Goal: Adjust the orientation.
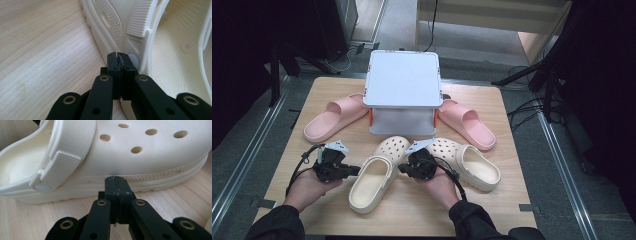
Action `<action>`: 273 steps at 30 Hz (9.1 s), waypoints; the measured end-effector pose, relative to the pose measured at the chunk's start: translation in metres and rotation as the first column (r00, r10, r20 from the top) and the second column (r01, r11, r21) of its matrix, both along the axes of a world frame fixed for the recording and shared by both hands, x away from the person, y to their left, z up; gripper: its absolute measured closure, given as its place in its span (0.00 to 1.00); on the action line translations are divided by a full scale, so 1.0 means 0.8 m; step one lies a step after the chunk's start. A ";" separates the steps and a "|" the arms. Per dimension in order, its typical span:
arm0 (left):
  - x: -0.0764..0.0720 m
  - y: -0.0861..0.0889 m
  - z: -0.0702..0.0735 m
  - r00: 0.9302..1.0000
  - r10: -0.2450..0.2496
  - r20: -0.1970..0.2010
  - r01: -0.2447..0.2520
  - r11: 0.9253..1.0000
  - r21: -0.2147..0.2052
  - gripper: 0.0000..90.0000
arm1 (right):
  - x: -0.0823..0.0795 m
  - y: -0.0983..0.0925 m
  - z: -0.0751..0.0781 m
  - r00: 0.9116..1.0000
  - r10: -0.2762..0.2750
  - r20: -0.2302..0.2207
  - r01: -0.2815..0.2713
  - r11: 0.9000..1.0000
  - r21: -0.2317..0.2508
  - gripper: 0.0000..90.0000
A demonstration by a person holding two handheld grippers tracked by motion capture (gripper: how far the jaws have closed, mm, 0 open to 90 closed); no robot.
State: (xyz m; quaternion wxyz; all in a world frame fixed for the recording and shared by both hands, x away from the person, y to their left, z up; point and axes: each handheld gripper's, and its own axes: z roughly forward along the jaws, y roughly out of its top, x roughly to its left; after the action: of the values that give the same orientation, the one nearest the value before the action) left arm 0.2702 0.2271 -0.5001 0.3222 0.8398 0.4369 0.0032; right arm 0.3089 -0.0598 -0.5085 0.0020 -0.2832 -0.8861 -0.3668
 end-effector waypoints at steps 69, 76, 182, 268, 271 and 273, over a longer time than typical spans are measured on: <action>0.035 -0.006 0.051 0.995 -0.042 0.089 0.050 0.995 -0.085 0.41 | -0.044 -0.169 0.070 0.991 -0.129 0.047 0.128 0.992 0.012 0.60; 0.052 -0.014 0.052 0.995 -0.063 0.082 0.071 0.992 -0.103 0.41 | -0.051 -0.192 0.072 0.984 -0.162 0.073 0.161 0.987 0.008 0.59; 0.001 0.011 0.030 0.992 0.043 0.122 -0.036 0.998 -0.056 0.67 | 0.010 -0.156 0.081 0.984 -0.174 0.032 0.172 0.984 0.041 0.92; 0.041 -0.015 0.095 0.997 -0.041 0.069 0.049 0.991 -0.125 0.86 | -0.021 -0.122 0.072 0.985 -0.173 -0.020 0.174 0.979 0.103 0.77; 0.050 -0.017 0.104 0.997 -0.030 0.076 0.040 0.990 -0.135 0.89 | -0.027 -0.119 0.072 0.984 -0.177 -0.007 0.177 0.979 0.098 0.77; 0.057 -0.020 0.109 0.997 -0.037 0.072 0.047 0.990 -0.134 0.91 | -0.031 -0.118 0.073 0.985 -0.174 -0.009 0.174 0.980 0.100 0.76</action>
State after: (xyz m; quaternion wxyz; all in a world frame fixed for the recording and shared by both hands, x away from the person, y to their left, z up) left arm 0.3155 0.2113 -0.4126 0.3935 0.8243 0.4070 -0.0040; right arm 0.2839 -0.1539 -0.4500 -0.0156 -0.3592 -0.8384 -0.4097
